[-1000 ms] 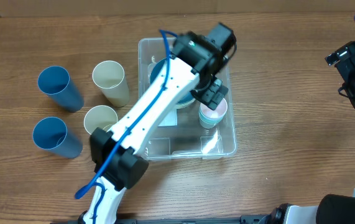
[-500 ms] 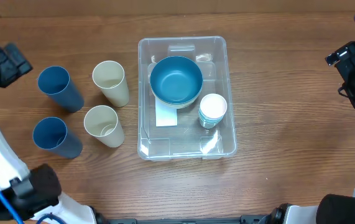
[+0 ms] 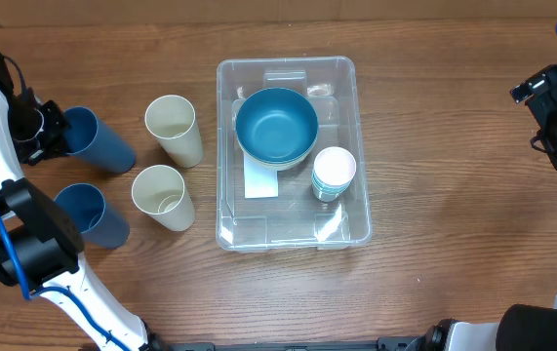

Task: Pack container
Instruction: 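Grasp a dark blue cup with the left gripper and place it in the container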

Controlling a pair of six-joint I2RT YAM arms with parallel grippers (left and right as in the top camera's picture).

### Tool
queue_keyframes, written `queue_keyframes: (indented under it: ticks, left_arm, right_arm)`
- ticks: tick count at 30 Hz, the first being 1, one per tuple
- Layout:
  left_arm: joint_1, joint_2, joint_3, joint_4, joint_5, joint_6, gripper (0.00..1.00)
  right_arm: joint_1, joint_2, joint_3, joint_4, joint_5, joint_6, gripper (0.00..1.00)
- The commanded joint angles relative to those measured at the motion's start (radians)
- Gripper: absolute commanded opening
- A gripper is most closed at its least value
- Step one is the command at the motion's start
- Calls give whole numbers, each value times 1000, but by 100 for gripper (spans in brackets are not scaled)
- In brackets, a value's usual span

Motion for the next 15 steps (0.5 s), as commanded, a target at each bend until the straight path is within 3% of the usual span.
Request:
queue_keyframes:
  ticks: [1,5,8,12,15]
  left_arm:
    - [-3,-138,178,-95,-42,-16,4]
    - [-98,-362,387,-206,-22,-3,4]
    - [-384,-541,395,-205,-16,1,4]
    - [-888,-537,291,-205,-124,-47,4]
    - [-1051,-463,118,-187,-270,-112,4]
  right_arm:
    - [6,-4,13,5,-2,4,100]
    - [6,-4,13,5,-2,4,100]
    - [6,-4,13,5,-2,4,100]
    - [6,-4,13,5,-2,4,100]
    - [6,-4,13,5,-2,4,100]
